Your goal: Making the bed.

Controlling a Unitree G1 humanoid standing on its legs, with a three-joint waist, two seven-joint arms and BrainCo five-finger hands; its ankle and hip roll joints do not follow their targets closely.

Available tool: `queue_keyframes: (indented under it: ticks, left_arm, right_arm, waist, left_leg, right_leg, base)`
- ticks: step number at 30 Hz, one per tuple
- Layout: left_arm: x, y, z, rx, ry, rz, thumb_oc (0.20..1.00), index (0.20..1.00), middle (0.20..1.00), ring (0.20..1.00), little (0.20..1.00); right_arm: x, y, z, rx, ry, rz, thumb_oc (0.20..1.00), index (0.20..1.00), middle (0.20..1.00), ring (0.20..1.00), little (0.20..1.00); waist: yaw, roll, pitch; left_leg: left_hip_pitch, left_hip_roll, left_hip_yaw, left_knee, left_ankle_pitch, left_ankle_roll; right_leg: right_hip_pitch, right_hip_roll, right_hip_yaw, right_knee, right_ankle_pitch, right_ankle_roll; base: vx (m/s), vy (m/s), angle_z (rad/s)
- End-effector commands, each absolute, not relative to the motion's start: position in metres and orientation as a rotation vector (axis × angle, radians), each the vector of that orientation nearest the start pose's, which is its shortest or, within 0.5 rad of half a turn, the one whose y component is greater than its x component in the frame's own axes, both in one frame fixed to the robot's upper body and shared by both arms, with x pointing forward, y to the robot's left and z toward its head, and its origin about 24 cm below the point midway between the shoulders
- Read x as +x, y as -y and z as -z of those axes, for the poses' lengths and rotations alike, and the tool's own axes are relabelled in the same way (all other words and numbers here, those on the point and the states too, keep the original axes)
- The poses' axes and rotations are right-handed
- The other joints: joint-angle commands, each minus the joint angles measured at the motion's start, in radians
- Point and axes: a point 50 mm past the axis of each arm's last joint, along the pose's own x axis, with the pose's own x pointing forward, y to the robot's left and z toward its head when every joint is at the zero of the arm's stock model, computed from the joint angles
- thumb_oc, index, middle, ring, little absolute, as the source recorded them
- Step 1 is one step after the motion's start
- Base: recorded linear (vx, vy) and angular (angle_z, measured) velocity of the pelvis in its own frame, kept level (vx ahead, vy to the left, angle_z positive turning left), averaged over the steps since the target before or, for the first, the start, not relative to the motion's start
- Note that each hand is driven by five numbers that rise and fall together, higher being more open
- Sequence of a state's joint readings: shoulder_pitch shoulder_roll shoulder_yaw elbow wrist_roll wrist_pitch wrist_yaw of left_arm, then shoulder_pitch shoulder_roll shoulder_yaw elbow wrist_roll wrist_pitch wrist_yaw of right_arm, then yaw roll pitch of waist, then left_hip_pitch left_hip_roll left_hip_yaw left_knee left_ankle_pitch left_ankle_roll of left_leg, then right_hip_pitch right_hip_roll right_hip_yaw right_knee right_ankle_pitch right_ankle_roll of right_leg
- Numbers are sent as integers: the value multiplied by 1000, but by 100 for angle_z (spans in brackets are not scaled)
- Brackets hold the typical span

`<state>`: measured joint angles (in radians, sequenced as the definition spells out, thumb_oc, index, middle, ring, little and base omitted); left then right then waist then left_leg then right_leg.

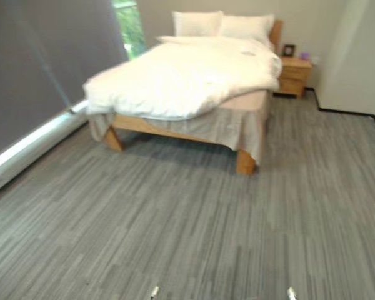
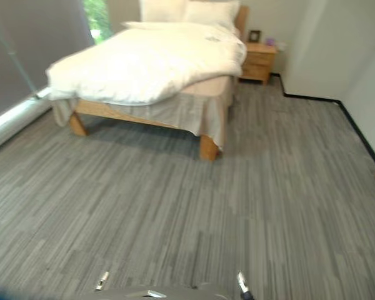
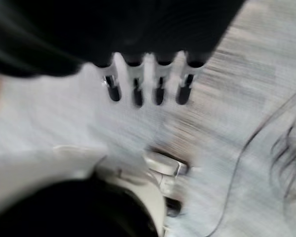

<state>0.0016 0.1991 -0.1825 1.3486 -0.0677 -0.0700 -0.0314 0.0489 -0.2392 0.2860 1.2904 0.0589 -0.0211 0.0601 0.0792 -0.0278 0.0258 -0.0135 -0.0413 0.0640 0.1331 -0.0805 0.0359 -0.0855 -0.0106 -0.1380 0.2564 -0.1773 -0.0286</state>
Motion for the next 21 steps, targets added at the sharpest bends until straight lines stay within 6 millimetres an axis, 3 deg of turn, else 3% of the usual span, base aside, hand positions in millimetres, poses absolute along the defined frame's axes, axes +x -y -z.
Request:
queue_keyframes:
  ticks: [1, 2, 3, 5, 6, 7, 9, 12, 13, 15, 16, 19, 21]
  left_arm:
    - [99, -206, 166, 210, -1223, 77, 1000, 1000, 1000, 1000, 1000]
    - [99, -206, 166, 211, -1223, 77, 1000, 1000, 1000, 1000, 1000]
    - [98, -209, 166, 204, -1226, 68, 1000, 1000, 1000, 1000, 1000]
    - [100, -213, 165, 181, -1217, 40, 1000, 1000, 1000, 1000, 1000]
    - [111, -221, 160, 93, -1154, -58, 1000, 1000, 1000, 1000, 1000]
    - [111, -221, 160, 93, -1154, -58, 1000, 1000, 1000, 1000, 1000]
    - [128, -230, 152, 33, -1068, -134, 1000, 1000, 1000, 1000, 1000]
    - [166, -240, 131, 34, -887, -138, 1000, 1000, 1000, 1000, 1000]
    - [177, -244, 124, 53, -843, -139, 1000, 1000, 1000, 1000, 1000]
    - [218, -245, 85, 78, -600, -123, 1000, 1000, 1000, 1000, 1000]
    - [228, -244, 71, 51, -516, -130, 1000, 1000, 1000, 1000, 1000]
    - [243, -229, 36, 65, -334, -63, 1000, 1000, 1000, 1000, 1000]
    - [245, -223, 29, 63, -294, -33, 1000, 1000, 1000, 1000, 1000]
  right_arm:
    - [80, 218, 169, -311, -1323, -154, 1000, 1000, 1000, 1000, 1000]
    - [80, 218, 169, -311, -1323, -154, 1000, 1000, 1000, 1000, 1000]
    - [60, 221, 172, -311, -1410, -147, 1000, 1000, 1000, 1000, 1000]
    - [56, 222, 172, -268, -1419, -111, 1000, 1000, 1000, 1000, 1000]
    - [63, 219, 171, -117, -1359, -20, 1000, 1000, 1000, 1000, 1000]
    - [63, 219, 171, -117, -1359, -20, 1000, 1000, 1000, 1000, 1000]
    - [80, 221, 167, -63, -1268, 23, 1000, 1000, 1000, 1000, 1000]
    - [138, 229, 145, -7, -999, 57, 1000, 1000, 1000, 1000, 1000]
    - [159, 232, 131, 35, -891, 76, 1000, 1000, 1000, 1000, 1000]
    - [199, 236, 97, 94, -656, 96, 1000, 1000, 1000, 1000, 1000]
    - [217, 233, 76, 87, -541, 60, 1000, 1000, 1000, 1000, 1000]
    - [238, 232, 38, 108, -342, 48, 1000, 1000, 1000, 1000, 1000]
    - [243, 223, 32, 110, -313, 8, 1000, 1000, 1000, 1000, 1000]
  waist:
    - [23, -38, 18]
    - [23, -38, 18]
    - [26, -40, 11]
    - [29, -41, 8]
    - [27, -43, 5]
    - [27, -43, 6]
    - [18, -42, 9]
    - [-1, -35, 16]
    - [-7, -31, 19]
    - [-13, -22, 23]
    - [-14, -19, 24]
    - [-10, -16, 31]
    - [-6, -16, 34]
  left_leg:
    - [119, 9, -123, -220, 85, -20]
    - [119, 9, -123, -220, 85, -20]
    - [123, 9, -125, -220, 80, -20]
    - [125, 9, -126, -220, 79, -20]
    - [128, 10, -126, -220, 77, -22]
    - [129, 10, -126, -220, 77, -23]
    - [134, 13, -121, -220, 77, -25]
    - [137, 16, -105, -220, 77, -29]
    - [138, 16, -99, -220, 78, -29]
    - [138, 15, -92, -220, 79, -30]
    - [136, 14, -93, -220, 81, -29]
    - [130, 13, -90, -220, 81, -26]
    - [125, 11, -87, -220, 79, -26]
  right_leg:
    - [234, -94, -35, -300, 216, 92]
    - [234, -94, -35, -301, 216, 92]
    - [244, -95, -38, -309, 214, 92]
    - [248, -95, -41, -311, 213, 92]
    - [250, -94, -41, -314, 212, 94]
    - [251, -94, -41, -314, 212, 94]
    - [248, -92, -34, -309, 212, 94]
    - [240, -90, -17, -301, 216, 99]
    - [237, -90, -11, -300, 219, 101]
    - [234, -90, -4, -302, 225, 106]
    - [232, -91, -4, -304, 229, 108]
    - [227, -94, -6, -314, 238, 114]
    - [225, -97, -7, -324, 244, 119]
  base:
    - [12, 9, 14]
    - [51, 14, 21]
    - [40, 5, 15]
    - [56, 2, 3]
    - [52, 0, 0]
    - [31, 2, 1]
    - [-1, 1, -2]
    - [-23, 14, -8]
    - [-24, 30, -17]
    - [-16, 34, -26]
    - [-7, 25, -27]
    - [-4, 16, -8]
    - [5, 11, -2]
